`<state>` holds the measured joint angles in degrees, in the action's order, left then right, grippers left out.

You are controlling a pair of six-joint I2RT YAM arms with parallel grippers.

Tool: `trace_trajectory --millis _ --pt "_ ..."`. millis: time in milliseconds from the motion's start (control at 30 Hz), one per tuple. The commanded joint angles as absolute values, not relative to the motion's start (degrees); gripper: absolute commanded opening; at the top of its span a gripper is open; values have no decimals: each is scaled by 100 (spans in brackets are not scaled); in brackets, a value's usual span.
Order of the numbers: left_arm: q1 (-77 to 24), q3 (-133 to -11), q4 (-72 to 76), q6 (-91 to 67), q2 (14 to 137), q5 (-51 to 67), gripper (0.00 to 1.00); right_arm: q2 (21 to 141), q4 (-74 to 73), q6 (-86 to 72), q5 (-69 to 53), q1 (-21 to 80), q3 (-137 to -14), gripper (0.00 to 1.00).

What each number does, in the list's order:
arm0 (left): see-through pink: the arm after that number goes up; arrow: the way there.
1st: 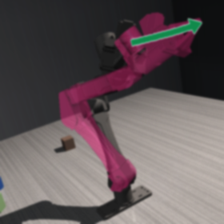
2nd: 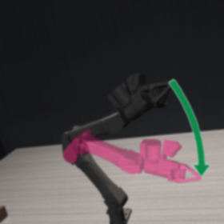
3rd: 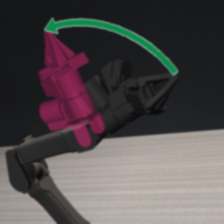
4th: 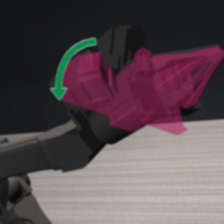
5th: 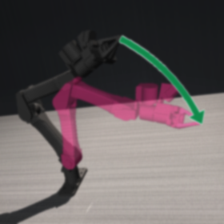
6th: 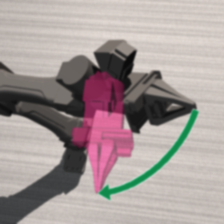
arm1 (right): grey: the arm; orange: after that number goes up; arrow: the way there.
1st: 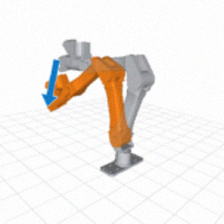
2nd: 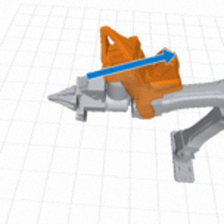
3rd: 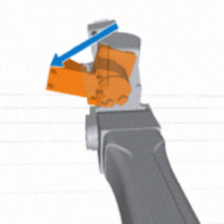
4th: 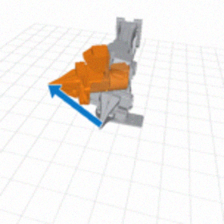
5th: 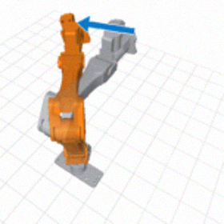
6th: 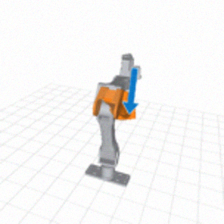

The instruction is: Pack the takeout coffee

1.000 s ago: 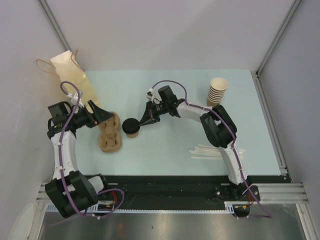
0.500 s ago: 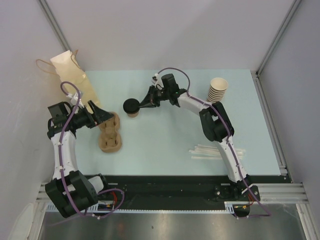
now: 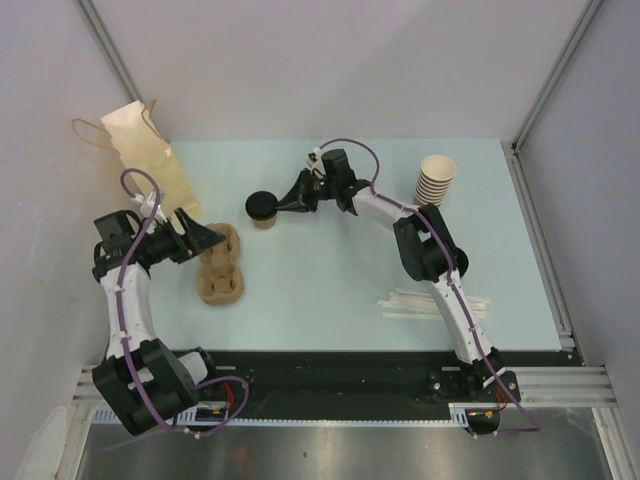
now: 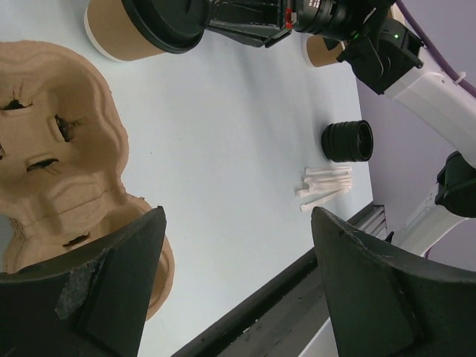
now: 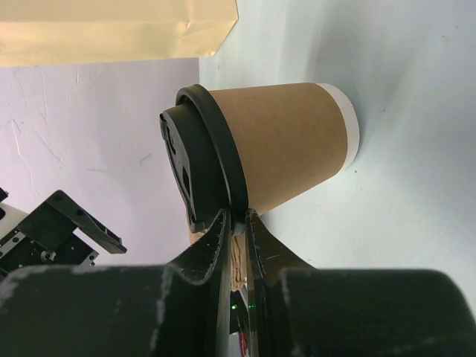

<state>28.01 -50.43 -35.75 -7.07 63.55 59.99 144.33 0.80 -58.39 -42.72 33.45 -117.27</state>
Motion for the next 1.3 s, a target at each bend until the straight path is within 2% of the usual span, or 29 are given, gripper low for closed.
trace_trajectory --millis 0,300,467,533,667,1100,1267 --pt "2883 -4931 -3533 -510 6293 6065 84 14520 281 -5968 -4148 3340 -12058 0" --pt "2927 -4948 -3507 -510 6319 6082 84 14546 -149 -5774 -3876 3384 -12120 0" --pt "2944 -4966 -3524 -501 6328 6091 84 14546 -62 -5862 -3937 3401 -12129 21" --pt "2944 -4966 -3525 -501 6337 6082 84 14537 -62 -5880 -3964 3401 -12111 23" --pt "2953 -4948 -3490 -527 6354 6091 84 14520 149 -5915 -4008 3410 -12085 38" --pt "2944 -4860 -3375 -589 6267 6100 84 14248 571 -6135 -4245 3358 -11865 45" --pt "2944 -5097 -3629 -151 6275 5759 83 13704 519 -5889 -4254 3209 -11699 47"
